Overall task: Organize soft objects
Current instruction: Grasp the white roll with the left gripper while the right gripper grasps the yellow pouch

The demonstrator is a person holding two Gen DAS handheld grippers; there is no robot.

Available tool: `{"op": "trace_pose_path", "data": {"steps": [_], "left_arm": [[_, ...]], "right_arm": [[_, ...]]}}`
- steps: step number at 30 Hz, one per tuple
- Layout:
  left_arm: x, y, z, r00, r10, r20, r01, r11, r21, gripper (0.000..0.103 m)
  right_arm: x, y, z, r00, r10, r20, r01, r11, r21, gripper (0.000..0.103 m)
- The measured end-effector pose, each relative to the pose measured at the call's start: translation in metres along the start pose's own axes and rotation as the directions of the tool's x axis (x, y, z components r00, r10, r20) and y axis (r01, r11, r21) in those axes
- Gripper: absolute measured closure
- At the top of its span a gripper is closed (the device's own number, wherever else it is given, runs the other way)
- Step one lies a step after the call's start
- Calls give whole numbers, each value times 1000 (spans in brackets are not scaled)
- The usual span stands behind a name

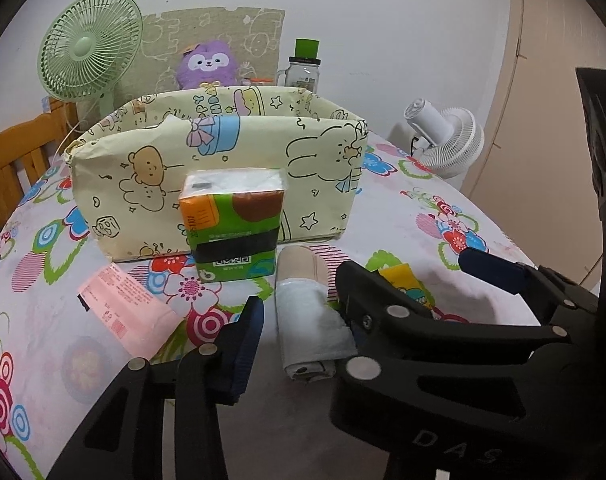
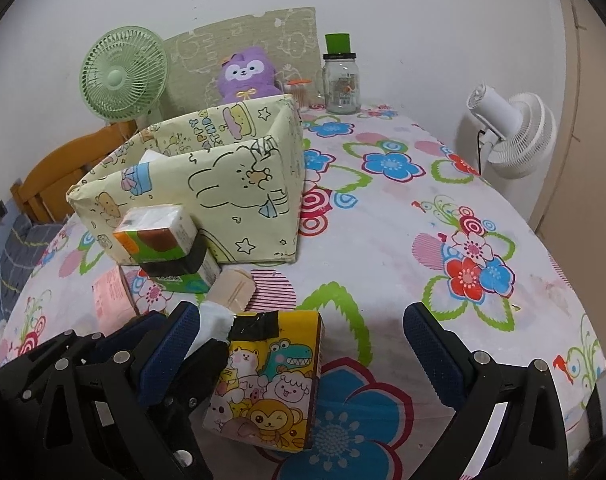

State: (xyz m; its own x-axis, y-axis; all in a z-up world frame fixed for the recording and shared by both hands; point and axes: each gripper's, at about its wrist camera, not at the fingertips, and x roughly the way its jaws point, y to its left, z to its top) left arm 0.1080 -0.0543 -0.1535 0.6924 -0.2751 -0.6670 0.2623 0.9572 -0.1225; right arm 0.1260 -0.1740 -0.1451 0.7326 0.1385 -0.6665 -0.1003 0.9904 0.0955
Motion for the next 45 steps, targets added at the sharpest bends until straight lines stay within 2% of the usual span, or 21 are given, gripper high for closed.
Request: {"op": "trace_pose_path", "data": {"steps": [5,16,22,29,34,37,39,41,42,45], "left_arm": [[-2,5,-2,998,59,-21,-60,998,-10,56],[14,-1,-3,998,17,-55,-18,1000,-11,56],[16,-3,-4,998,22,-57,-22,1000,14,78],[8,3,-8,997,51,-55,-50,999,6,80],[7,5,-11,996,62,-67,-61,998,8,80],[7,4,-11,996,68,-65,-68,998,14,80],[7,3,-12,995,74,-66,-73,997,18,80],[7,2,-12,995,82,-63,-80,996,25,80],[6,2,-13,995,81,-61,-80,996,26,80],[7,1,-13,995,77,-58,-76,997,20,80]], "right_arm": [[2,2,-2,1000,10,-7,-10,1000,2,0],[5,-3,-6,999,-6,-33,6,1000,13,0],[8,-3,-9,999,-10,-49,10,1000,10,0],[6,5,-9,998,0,-57,-1,1000,-8,1],[10,6,-11,997,-22,-74,22,1000,-6,11],[14,4,-12,995,-6,-95,8,1000,20,22],[14,4,-13,995,-1,-96,3,1000,21,25],[14,6,-13,996,2,-94,-1,1000,8,38],[14,8,-13,995,-9,-95,9,1000,-1,50],[13,11,-12,996,-19,-93,18,1000,-18,51]]}}
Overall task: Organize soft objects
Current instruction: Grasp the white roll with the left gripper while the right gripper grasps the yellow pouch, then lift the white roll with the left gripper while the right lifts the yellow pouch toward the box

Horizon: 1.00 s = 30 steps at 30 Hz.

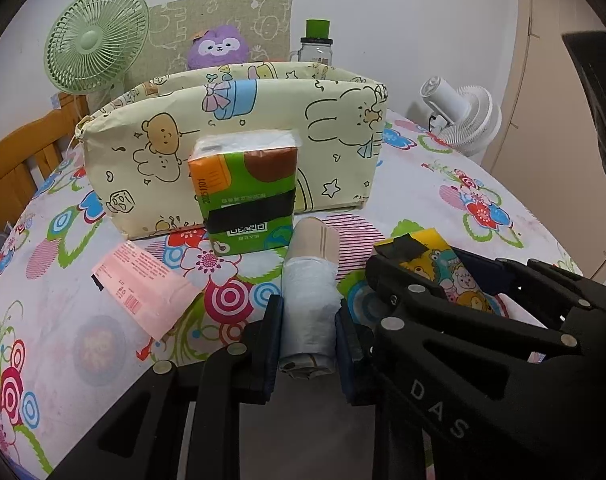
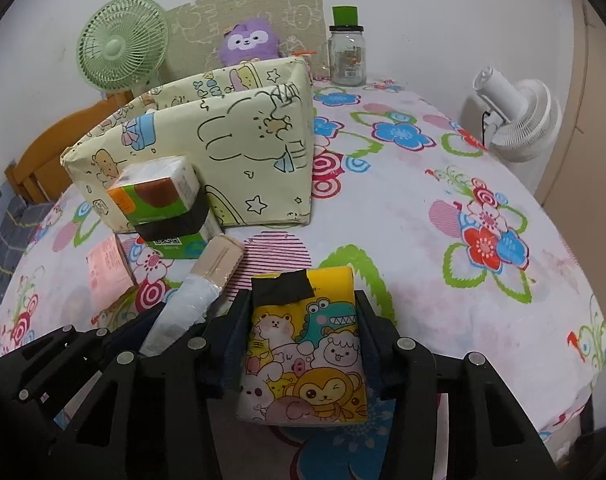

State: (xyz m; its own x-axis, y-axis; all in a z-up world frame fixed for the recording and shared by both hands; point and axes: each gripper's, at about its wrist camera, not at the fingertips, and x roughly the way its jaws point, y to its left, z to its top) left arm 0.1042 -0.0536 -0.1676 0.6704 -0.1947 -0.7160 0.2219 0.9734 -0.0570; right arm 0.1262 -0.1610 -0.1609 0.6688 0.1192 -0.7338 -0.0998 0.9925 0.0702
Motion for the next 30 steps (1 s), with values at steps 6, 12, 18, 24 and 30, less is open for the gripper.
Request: {"op": "trace_pose_path", "data": {"steps": [6,12,18,24,30], "left_arm": [[-4,0,1,1000,-7,2,7,1000,-4,80],[-16,-3,5,999,-10,30,10,1000,-6,80],[-31,-5,8,998,-6,64,6,1000,-2,80],[-48,-7,12,995,2,103,-2,1000,-2,80],[-63,-10,17,990,11,139,-12,1000,9,80]], "right_arm": [[-4,0,0,1000,9,4,-9,1000,0,52],[-20,3,3,999,17,42,-17,1000,-13,52],[-35,6,7,997,21,76,-20,1000,-18,52],[-52,8,11,993,22,116,-19,999,-25,52],[-68,10,16,987,25,158,-20,999,-32,52]]}}
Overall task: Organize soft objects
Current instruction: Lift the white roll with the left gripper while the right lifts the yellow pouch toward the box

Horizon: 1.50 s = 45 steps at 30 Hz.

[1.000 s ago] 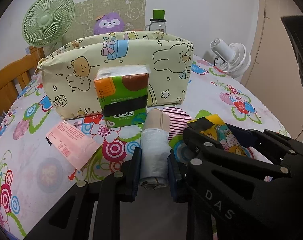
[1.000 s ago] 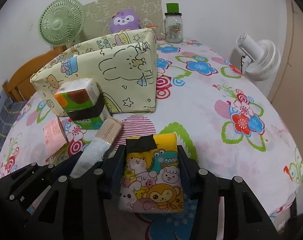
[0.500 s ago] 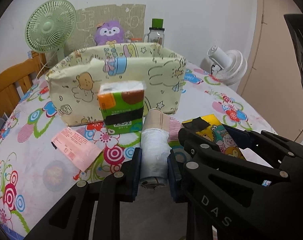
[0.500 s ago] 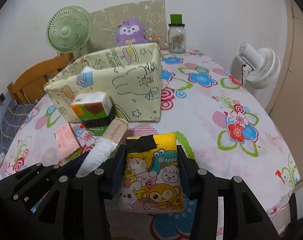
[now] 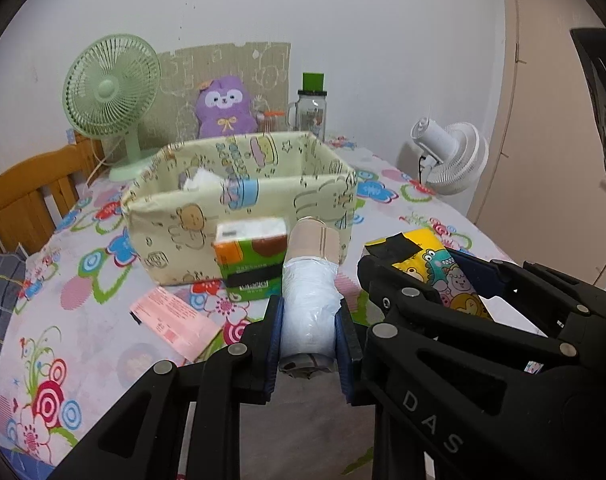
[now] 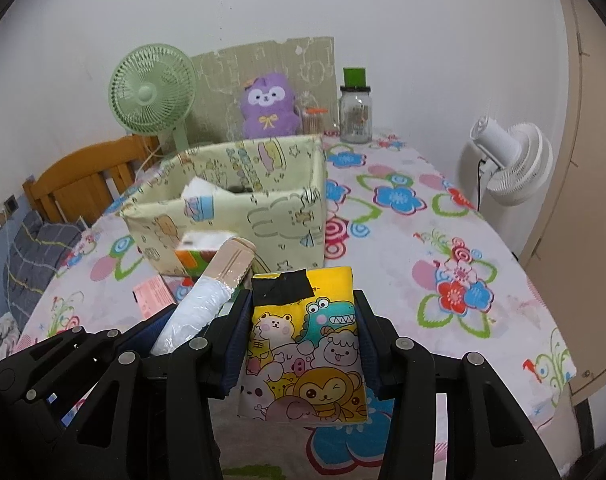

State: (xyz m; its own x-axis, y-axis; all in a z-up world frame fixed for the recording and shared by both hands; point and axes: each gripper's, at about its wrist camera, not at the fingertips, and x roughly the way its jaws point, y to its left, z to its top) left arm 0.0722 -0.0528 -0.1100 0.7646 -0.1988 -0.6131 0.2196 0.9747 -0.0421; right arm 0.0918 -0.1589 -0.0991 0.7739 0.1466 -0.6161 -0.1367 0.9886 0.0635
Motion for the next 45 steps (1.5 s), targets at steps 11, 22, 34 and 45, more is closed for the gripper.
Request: {"op": "trace_pose_path", "data": {"steps": [11,22,34,45], "left_arm": [[-20,-2,13,998,22,55,-22,1000,8,80],[-40,1,25,993,49,112,-49,999,-2,80],[-50,6,41,986,67,153,-67,998,-5,80],[-48,17,50,982,88,166,-85,996,-20,80]], "right_arm": [[-21,4,14,998,12,59,-11,1000,-13,52],[-39,13,30,993,37,113,-33,999,-38,52],[-46,20,46,986,53,155,-45,998,-52,52],[-40,28,57,983,71,167,-61,996,-66,52]]}}
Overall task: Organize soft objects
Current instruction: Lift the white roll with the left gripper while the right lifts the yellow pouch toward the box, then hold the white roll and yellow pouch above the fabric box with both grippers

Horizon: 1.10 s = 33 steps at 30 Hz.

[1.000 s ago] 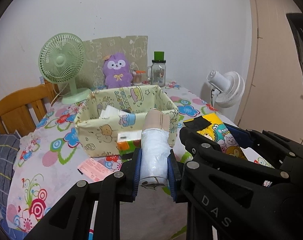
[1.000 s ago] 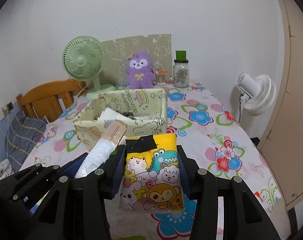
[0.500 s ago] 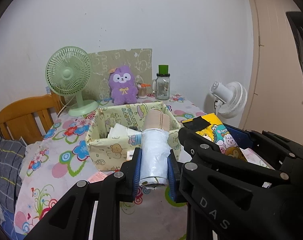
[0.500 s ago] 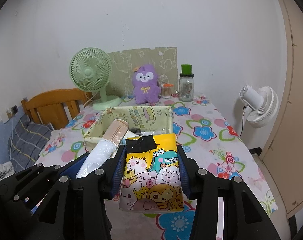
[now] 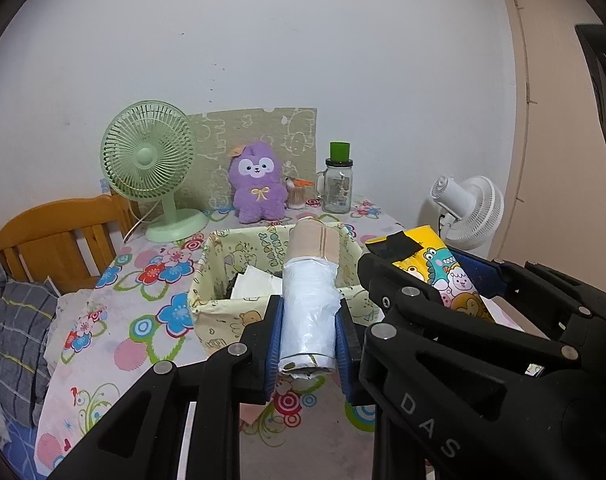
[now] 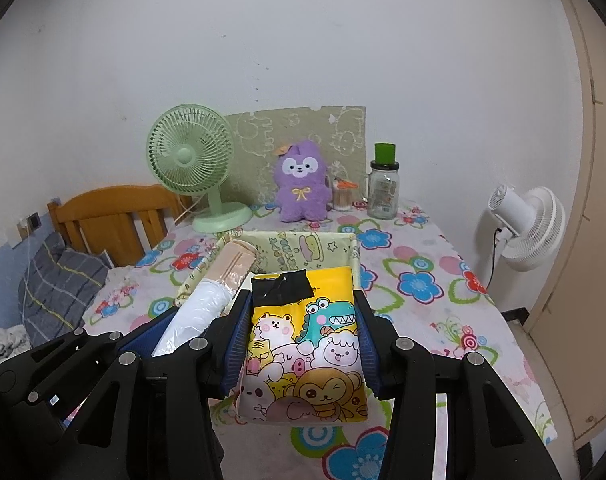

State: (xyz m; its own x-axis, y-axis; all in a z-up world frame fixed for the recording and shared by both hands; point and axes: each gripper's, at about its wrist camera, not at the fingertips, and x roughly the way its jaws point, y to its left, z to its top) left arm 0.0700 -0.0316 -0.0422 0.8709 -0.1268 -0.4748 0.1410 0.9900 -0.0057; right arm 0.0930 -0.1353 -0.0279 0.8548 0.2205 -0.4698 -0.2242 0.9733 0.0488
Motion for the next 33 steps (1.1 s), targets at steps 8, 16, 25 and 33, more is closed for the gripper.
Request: {"op": "trace_pose_path", "data": {"steps": [8,16,25,33], "left_arm": [[9,8,7,1000,5,3,-5,1000,-9,80],[21,14,15,1000,9,3,-9,1000,-16,80],[38,19,24,1000,16,-3,-16,1000,-25,80],[60,23,35,1000,24,-7,-24,1000,-11,80]], "right_arm": [[14,3,9,1000,6,1,-6,1000,1,52],[27,5,16,1000,12,-2,-12,1000,3,52],[49,4,28,1000,14,-6,-14,1000,2,52],[72,-2,38,1000,19,-8,-19,1000,6,52]]}}
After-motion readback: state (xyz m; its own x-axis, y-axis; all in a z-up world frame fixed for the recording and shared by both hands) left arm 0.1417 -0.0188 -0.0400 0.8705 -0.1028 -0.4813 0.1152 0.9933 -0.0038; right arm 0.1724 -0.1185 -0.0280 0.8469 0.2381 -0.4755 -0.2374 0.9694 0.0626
